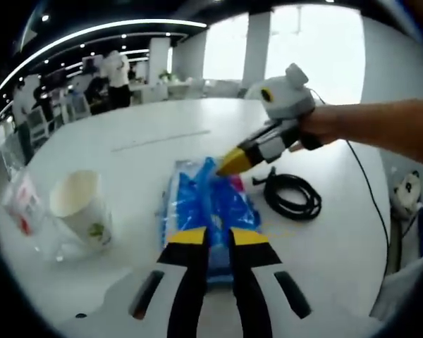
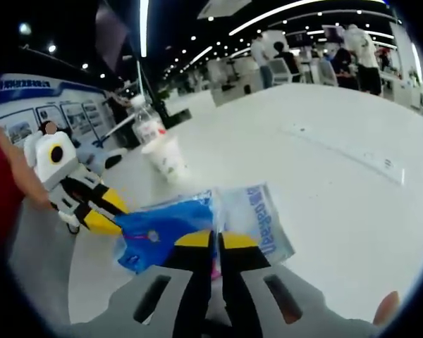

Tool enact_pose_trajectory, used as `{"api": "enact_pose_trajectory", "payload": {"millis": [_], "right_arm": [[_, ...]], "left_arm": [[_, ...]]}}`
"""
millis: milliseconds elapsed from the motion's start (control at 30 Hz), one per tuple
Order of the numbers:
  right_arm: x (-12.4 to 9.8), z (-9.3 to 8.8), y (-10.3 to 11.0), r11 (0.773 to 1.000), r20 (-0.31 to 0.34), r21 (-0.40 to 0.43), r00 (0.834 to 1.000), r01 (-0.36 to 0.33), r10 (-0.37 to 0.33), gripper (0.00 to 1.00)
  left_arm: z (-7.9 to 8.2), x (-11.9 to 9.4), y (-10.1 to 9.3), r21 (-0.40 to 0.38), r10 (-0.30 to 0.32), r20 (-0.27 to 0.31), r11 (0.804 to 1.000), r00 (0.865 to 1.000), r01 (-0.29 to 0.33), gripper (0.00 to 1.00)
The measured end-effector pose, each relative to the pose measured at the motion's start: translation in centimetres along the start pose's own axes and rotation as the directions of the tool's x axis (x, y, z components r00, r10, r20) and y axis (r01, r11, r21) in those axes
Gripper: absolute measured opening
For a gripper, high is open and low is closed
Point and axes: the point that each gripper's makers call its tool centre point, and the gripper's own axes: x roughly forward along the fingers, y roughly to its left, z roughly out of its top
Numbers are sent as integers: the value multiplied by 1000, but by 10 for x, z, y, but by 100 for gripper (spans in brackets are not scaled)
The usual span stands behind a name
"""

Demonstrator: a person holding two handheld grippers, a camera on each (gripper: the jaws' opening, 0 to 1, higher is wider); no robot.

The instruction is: Arrange the tabletop items into an orderly group along one side of the table until the central work area is clear of visible clutter.

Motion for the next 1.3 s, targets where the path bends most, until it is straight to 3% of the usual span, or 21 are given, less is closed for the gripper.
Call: {"api": "enact_pose_trajectory", "payload": {"millis": [200,667,1300], "right_arm": [[0,0,0,1000,3,4,1000,1,-1,3],[-11,-1,1,1000,9,10,1000,11,-12,3],[-38,0,1,998,34,24,998,56,-57,3]], "left_arm": [[0,1,0,19,1,-7,1000,1000,-1,0],[6,0,1,63,-5,-16,998,1000,6,0],[28,3,5,153,-34,-25,988,999,37,0]]}}
